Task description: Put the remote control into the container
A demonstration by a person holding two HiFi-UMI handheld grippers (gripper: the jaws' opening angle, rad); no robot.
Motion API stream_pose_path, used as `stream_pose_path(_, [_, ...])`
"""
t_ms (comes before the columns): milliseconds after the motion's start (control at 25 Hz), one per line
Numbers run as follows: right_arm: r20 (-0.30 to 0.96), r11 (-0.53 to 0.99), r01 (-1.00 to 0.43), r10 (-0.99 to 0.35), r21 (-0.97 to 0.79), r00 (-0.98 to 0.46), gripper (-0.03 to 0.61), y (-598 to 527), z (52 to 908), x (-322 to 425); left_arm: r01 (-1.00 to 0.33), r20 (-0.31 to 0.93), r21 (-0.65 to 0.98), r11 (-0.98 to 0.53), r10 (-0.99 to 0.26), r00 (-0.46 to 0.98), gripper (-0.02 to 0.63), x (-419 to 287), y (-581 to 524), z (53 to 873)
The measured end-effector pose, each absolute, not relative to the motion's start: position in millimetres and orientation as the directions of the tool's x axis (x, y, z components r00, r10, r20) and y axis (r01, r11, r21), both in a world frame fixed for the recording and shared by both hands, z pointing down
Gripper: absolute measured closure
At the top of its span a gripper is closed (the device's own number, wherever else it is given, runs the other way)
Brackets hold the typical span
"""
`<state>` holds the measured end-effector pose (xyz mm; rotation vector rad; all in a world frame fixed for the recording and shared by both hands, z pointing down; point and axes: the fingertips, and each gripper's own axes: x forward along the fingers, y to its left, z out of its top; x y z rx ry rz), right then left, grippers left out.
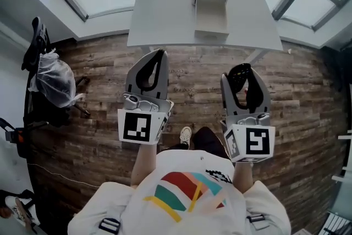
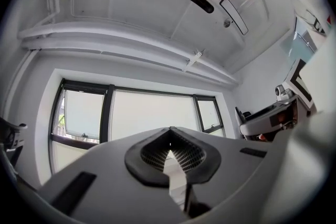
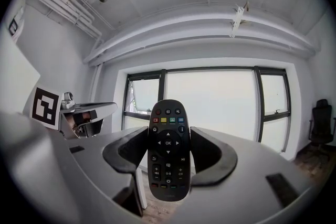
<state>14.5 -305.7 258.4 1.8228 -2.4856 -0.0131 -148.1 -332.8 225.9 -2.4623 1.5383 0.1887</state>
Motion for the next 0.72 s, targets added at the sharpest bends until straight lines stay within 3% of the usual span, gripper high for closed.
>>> stream_pose_path(720, [0.064,0.336,-0.942,-0.940,0.020,-0.334,0.325,-523,274,66,-0.909,-0.191,-0.074,-0.411,-0.888,0.417,0.607,-93,-542,248])
